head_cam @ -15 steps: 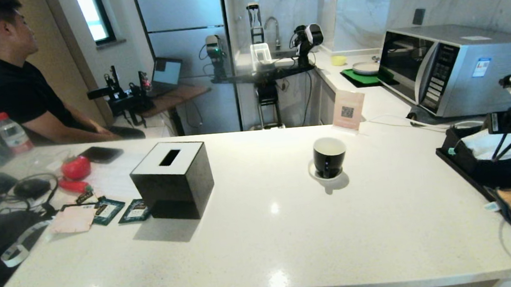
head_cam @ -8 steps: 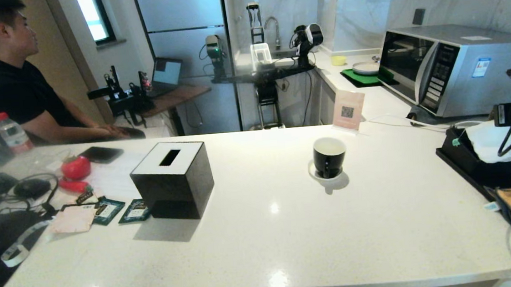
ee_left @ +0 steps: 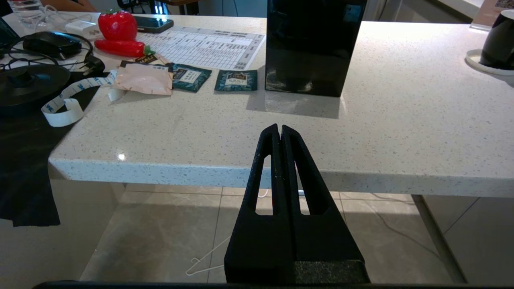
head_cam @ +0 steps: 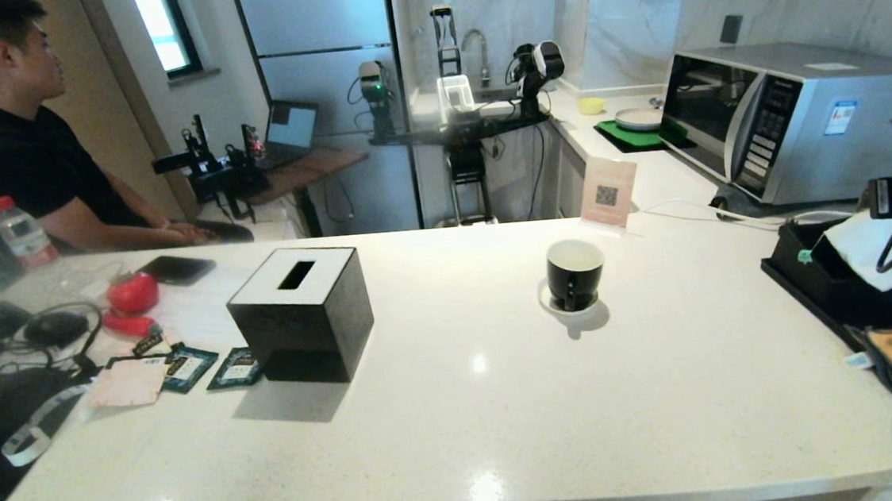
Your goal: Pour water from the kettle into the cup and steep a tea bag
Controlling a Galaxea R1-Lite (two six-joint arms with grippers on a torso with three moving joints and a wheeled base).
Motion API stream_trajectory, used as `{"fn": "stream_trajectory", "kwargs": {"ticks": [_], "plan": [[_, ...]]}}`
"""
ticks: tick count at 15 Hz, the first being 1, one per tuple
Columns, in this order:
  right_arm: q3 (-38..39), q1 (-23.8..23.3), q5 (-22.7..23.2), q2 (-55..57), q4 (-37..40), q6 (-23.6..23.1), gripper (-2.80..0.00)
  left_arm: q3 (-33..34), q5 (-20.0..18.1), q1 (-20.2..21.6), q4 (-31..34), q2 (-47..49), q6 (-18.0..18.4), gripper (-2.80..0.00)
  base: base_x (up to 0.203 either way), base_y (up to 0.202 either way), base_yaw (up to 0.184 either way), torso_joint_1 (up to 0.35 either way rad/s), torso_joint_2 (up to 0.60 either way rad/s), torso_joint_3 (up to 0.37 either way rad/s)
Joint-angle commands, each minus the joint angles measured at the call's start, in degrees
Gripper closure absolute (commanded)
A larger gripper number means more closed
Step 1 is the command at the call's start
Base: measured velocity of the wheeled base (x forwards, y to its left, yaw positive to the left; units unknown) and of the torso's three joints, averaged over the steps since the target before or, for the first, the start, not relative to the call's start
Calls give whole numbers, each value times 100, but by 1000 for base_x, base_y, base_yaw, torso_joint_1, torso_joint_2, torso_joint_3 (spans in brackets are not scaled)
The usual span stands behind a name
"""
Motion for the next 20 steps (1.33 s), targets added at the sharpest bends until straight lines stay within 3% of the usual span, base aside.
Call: {"fn": "stream_trajectory", "kwargs": {"ticks": [1, 13, 20], "plan": [[13, 1, 4, -86, 12, -8, 0, 0, 2, 0, 0, 0, -2, 0, 0, 0, 0, 0, 0, 0], [699, 27, 13, -270, -296, -34, 0, 0, 2, 0, 0, 8, -2, 0, 0, 0, 0, 0, 0, 0], [1151, 87, 12, -413, -1055, -26, 0, 0, 2, 0, -2, 8, -2, 0, 0, 0, 0, 0, 0, 0]]}}
